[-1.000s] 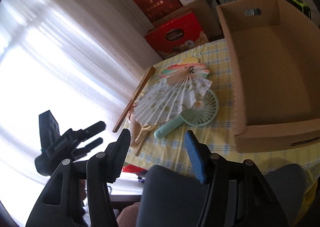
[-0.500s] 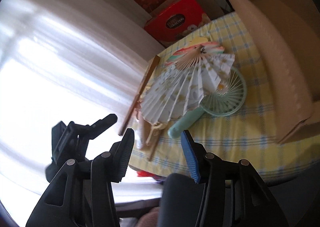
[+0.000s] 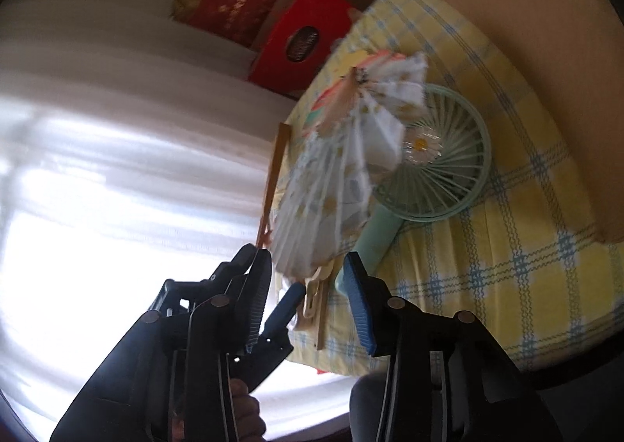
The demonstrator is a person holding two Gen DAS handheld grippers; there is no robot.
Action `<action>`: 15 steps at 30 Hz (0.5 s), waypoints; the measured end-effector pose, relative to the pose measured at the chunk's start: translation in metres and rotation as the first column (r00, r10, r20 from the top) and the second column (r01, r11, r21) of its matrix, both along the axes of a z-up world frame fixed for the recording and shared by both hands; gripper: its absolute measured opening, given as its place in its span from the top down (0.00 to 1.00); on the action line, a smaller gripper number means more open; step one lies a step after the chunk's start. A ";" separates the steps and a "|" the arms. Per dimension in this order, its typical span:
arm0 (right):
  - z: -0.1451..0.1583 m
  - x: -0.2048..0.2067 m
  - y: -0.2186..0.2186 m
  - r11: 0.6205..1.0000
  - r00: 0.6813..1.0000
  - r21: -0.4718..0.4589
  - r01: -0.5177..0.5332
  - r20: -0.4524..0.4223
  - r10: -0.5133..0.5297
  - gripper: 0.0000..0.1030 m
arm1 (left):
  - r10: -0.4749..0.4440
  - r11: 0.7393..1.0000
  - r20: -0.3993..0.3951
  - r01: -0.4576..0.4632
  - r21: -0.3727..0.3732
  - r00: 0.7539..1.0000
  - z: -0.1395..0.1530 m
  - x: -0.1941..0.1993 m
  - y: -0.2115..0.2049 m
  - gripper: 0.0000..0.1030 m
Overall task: Organize objects
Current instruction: 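Close the left tool on the white paper fan's edge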
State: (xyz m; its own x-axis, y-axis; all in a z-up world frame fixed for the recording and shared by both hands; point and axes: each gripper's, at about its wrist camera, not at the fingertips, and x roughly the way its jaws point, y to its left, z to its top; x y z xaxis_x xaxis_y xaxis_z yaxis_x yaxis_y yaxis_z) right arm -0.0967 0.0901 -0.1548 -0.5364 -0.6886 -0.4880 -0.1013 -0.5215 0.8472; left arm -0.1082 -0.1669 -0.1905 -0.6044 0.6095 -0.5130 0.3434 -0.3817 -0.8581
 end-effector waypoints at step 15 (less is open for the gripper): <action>0.010 -0.009 0.001 0.996 0.995 0.066 0.065 -0.078 -0.060 0.86 | -0.055 0.998 -0.027 0.055 -0.012 0.998 -0.004 -0.019 0.015 0.92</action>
